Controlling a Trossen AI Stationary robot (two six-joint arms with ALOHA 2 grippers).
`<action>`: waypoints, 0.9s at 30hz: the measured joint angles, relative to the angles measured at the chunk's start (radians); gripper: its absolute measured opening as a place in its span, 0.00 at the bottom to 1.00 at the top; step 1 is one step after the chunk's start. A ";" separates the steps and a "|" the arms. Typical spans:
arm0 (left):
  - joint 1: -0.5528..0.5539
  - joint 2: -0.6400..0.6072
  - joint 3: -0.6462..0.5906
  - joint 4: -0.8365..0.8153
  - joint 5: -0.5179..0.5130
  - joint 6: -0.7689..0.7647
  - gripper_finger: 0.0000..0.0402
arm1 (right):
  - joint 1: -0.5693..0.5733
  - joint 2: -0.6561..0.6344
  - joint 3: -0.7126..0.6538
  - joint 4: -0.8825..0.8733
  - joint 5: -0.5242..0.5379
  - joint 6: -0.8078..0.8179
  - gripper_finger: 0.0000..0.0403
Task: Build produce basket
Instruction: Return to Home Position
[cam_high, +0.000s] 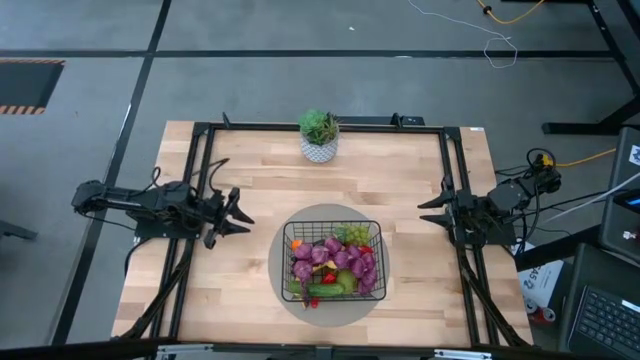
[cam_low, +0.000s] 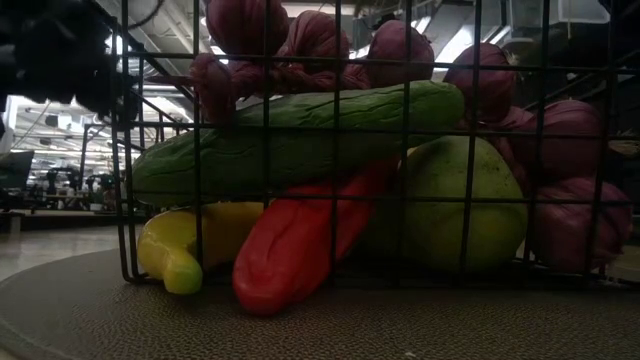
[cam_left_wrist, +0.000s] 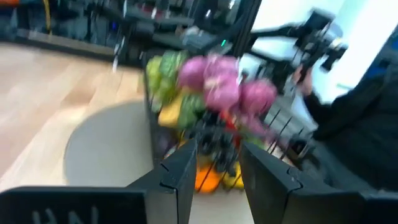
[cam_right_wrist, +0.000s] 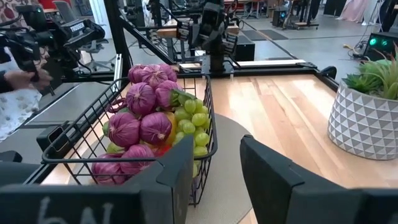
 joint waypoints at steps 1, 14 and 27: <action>0.000 0.000 0.000 -0.029 -0.007 0.000 0.29 | 0.000 0.000 0.000 0.000 0.000 0.000 0.33; 0.000 0.000 0.000 -0.082 -0.014 0.001 0.29 | 0.000 0.000 -0.141 0.309 0.019 -0.121 0.33; 0.000 0.000 0.000 -0.081 -0.014 0.000 0.29 | -0.009 0.000 -0.196 0.385 -0.129 -0.229 0.33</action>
